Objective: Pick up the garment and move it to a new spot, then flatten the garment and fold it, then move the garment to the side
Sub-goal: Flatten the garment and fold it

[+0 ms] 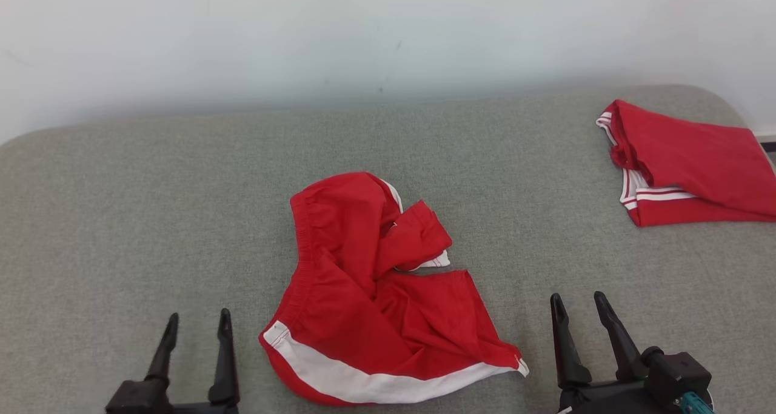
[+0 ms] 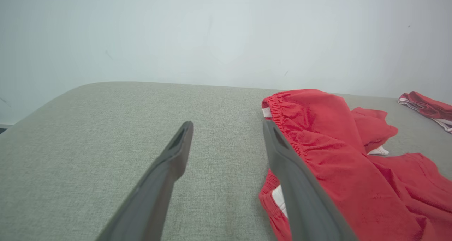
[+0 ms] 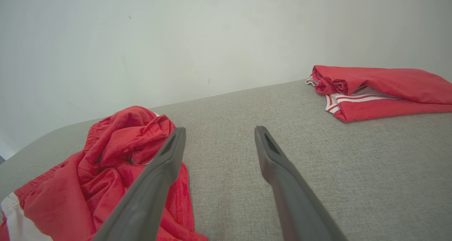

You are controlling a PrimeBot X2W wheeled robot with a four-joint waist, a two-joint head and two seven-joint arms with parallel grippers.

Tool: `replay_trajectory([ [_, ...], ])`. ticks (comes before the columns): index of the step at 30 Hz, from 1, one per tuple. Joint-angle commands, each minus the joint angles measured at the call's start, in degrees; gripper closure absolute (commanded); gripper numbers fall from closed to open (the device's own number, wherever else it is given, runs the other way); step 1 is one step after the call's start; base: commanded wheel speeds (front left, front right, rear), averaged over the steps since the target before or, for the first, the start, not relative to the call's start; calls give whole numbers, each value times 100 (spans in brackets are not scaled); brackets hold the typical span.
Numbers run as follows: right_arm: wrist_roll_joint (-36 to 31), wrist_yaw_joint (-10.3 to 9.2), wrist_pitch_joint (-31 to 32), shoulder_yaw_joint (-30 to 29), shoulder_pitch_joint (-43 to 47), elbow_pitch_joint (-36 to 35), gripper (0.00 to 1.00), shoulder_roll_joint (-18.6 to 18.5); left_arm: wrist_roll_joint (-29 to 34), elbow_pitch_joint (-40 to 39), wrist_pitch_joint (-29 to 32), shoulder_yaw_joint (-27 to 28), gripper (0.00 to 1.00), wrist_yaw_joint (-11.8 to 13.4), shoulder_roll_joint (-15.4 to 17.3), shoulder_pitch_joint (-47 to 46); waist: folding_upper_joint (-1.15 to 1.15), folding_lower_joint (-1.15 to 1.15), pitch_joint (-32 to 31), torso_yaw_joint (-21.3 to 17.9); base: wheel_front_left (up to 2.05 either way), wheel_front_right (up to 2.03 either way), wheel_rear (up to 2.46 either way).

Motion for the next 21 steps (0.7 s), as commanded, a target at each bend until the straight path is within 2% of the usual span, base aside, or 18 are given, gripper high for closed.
replay_trajectory([
  [1,11,-16,-7,-9,68,8,0,-19,93,-120,-16,94,0,-45,29,133,0,0,-88,10,0,0,0],
  [6,19,-16,-8,-9,124,27,0,-40,255,-278,-16,292,0,-155,45,335,0,0,-219,22,0,0,0],
  [21,71,-16,-7,217,268,145,0,-124,493,-402,-16,813,0,-427,-192,796,0,0,-429,117,0,0,0],
])
